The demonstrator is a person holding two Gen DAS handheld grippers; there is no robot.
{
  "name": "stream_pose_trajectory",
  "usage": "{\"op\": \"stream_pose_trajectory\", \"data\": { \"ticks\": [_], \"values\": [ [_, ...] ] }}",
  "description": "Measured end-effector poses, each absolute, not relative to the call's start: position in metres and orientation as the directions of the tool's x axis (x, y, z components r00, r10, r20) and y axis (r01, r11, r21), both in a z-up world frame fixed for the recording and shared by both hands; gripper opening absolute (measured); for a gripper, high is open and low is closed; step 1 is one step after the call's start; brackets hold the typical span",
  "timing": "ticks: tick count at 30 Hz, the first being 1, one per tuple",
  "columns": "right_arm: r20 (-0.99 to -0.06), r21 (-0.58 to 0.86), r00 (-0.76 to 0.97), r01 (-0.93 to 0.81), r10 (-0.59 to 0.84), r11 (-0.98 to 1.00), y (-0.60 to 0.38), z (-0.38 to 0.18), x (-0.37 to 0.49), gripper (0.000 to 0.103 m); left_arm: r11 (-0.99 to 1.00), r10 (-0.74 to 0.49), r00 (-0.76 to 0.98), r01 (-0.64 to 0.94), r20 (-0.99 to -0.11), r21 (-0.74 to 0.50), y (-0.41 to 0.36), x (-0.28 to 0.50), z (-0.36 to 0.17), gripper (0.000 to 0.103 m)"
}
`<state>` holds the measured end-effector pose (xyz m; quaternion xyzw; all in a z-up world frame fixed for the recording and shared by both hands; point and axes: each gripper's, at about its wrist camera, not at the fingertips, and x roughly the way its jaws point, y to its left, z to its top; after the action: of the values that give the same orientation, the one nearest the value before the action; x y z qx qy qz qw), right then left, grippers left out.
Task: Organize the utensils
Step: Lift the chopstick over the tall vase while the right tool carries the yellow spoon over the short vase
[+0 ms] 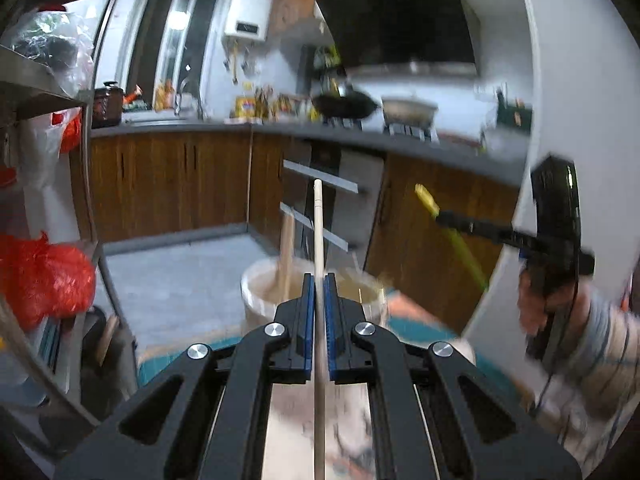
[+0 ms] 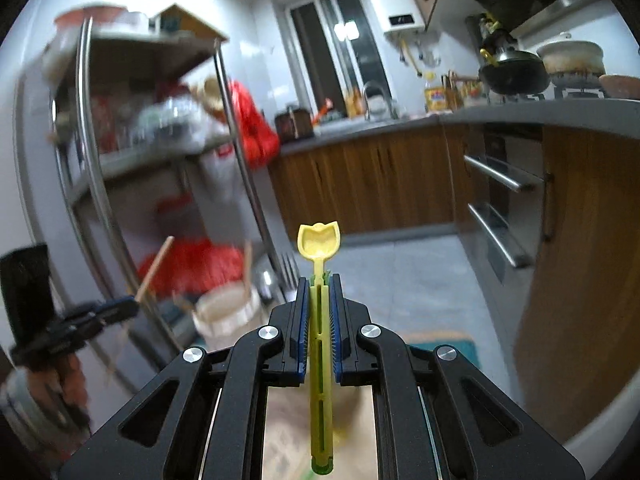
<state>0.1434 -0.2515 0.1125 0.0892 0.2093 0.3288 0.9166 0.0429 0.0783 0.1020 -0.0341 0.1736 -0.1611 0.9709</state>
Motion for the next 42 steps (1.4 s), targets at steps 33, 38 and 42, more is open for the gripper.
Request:
{"op": "stream_pose_trajectory", "data": {
  "ticks": [33, 38, 42],
  "values": [
    [-0.267, 0.248, 0.859, -0.376, 0.436, 0.893, -0.156, 0.060, 0.206, 0.011, 0.960, -0.205, 0.961, 0.161, -0.183, -0.229, 0.088, 0.156, 0.074, 0.005],
    [-0.289, 0.232, 0.838, -0.407, 0.462, 0.883, -0.157, 0.060, 0.205, 0.011, 0.956, -0.224, 0.953, 0.174, -0.205, -0.238, 0.095, 0.146, 0.065, 0.005],
    [-0.335, 0.219, 0.776, -0.487, 0.534, 0.846, -0.160, 0.061, 0.204, 0.011, 0.959, -0.237, 0.943, 0.188, -0.235, -0.212, 0.095, 0.139, 0.063, 0.005]
  ]
}}
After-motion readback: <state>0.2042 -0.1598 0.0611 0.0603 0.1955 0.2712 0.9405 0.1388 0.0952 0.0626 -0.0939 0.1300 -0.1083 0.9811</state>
